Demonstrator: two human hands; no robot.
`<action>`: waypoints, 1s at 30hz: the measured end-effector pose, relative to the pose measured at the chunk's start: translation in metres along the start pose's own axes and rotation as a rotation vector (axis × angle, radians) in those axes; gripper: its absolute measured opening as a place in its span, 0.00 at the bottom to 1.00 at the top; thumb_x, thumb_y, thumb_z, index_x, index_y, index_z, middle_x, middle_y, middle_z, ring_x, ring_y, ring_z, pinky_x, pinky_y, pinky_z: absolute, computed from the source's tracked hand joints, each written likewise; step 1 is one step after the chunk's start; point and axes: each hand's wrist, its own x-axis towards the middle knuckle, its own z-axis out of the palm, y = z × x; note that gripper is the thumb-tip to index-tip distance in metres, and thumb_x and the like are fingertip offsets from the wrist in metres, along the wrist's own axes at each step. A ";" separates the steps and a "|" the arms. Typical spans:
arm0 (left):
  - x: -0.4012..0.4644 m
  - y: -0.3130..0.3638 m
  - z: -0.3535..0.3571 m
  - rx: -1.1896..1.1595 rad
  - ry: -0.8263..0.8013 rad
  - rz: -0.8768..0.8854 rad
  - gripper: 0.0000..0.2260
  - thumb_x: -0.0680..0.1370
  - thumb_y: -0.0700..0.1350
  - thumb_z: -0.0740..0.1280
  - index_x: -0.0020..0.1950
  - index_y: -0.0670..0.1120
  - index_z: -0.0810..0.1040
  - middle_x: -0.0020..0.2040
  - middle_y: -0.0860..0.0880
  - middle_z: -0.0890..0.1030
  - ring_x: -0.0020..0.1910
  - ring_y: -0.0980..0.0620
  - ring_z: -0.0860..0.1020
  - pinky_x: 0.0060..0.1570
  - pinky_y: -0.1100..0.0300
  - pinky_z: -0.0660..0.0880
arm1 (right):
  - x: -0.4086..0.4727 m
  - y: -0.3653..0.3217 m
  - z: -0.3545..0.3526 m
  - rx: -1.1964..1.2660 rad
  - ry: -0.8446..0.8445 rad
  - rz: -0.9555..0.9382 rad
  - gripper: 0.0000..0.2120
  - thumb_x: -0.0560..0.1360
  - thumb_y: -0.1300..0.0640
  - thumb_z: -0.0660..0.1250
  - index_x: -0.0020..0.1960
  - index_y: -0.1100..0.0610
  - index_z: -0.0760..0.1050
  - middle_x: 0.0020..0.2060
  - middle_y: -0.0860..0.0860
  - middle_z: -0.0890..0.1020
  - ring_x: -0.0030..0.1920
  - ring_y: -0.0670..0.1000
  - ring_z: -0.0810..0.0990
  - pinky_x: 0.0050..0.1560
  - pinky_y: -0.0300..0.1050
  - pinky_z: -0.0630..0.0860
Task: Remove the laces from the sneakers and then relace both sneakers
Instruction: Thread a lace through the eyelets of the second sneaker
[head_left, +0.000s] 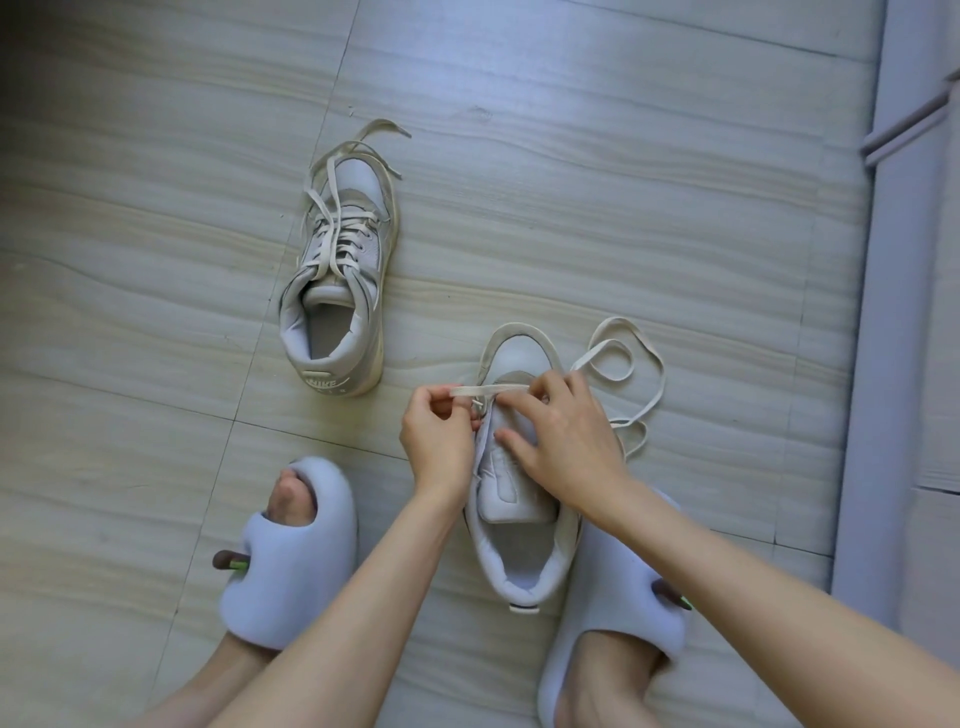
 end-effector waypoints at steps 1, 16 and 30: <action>-0.001 0.000 0.001 0.012 0.016 0.001 0.10 0.76 0.33 0.64 0.40 0.48 0.74 0.35 0.49 0.78 0.31 0.54 0.78 0.43 0.55 0.78 | -0.001 0.000 0.000 0.003 0.004 0.004 0.18 0.75 0.46 0.65 0.63 0.48 0.74 0.52 0.52 0.73 0.55 0.55 0.67 0.56 0.49 0.68; -0.015 -0.005 -0.007 0.164 -0.213 0.119 0.05 0.76 0.43 0.68 0.50 0.48 0.82 0.47 0.48 0.78 0.47 0.53 0.79 0.53 0.59 0.74 | -0.002 0.007 0.006 0.154 0.029 0.047 0.17 0.74 0.48 0.68 0.62 0.48 0.77 0.50 0.52 0.74 0.55 0.55 0.67 0.55 0.49 0.69; -0.003 -0.003 -0.020 0.352 -0.343 0.223 0.09 0.79 0.39 0.61 0.51 0.42 0.81 0.51 0.43 0.76 0.45 0.66 0.74 0.46 0.75 0.69 | -0.001 0.005 0.008 0.047 0.010 0.041 0.18 0.74 0.45 0.66 0.63 0.44 0.75 0.50 0.50 0.72 0.55 0.53 0.67 0.54 0.48 0.67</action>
